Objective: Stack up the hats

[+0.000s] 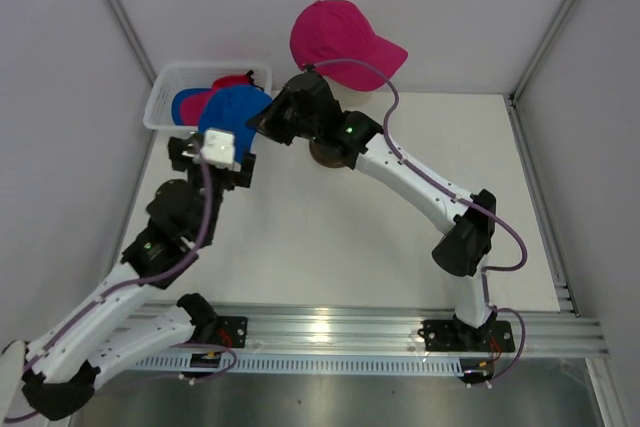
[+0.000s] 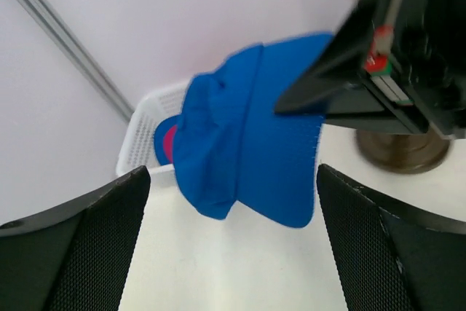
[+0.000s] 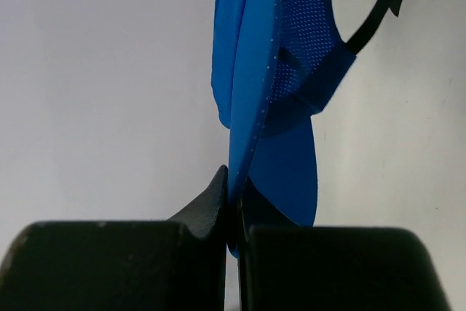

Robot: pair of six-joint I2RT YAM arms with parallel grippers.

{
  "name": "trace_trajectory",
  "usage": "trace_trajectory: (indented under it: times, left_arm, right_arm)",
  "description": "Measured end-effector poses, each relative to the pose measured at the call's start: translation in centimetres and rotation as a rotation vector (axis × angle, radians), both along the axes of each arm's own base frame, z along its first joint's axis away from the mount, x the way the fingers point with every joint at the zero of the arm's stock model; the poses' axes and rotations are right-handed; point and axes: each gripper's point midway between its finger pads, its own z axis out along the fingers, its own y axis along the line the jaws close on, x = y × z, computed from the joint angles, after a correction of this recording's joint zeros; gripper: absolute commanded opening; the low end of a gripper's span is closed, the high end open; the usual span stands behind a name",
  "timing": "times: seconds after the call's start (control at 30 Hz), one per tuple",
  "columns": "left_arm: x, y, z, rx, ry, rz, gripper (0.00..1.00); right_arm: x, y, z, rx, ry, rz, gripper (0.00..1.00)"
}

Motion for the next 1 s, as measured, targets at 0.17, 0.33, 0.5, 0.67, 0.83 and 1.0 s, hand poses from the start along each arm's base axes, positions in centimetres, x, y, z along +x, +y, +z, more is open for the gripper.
trace_trajectory:
  times: [0.17,0.33,0.5,0.67,0.83,1.0]
  left_arm:
    - [-4.9,2.7,6.7,-0.279,-0.150,-0.106,1.00]
    - [-9.0,7.7,12.8,-0.512,-0.247,-0.045,1.00]
    - [-8.9,8.7,12.9,-0.636,-0.164,0.027,1.00]
    - [-7.1,6.6,8.9,-0.683,0.007,0.005,1.00]
    - [-6.3,4.7,7.0,-0.719,0.099,-0.047,1.00]
    - [-5.1,3.4,6.2,-0.734,0.145,-0.087,1.00]
  right_arm:
    - [0.4,-0.7,-0.8,-0.043,-0.028,0.070,0.00]
    - [-1.2,0.1,-1.0,-0.069,-0.090,0.209,0.00]
    - [-3.3,0.6,1.6,-0.055,-0.214,0.365,0.00]
    - [-4.0,-1.5,11.6,0.048,-0.450,0.390,0.00]
    - [-0.6,-7.8,19.1,0.176,-0.574,0.227,0.00]
    - [4.9,-12.4,21.3,0.260,-0.558,0.019,0.00]
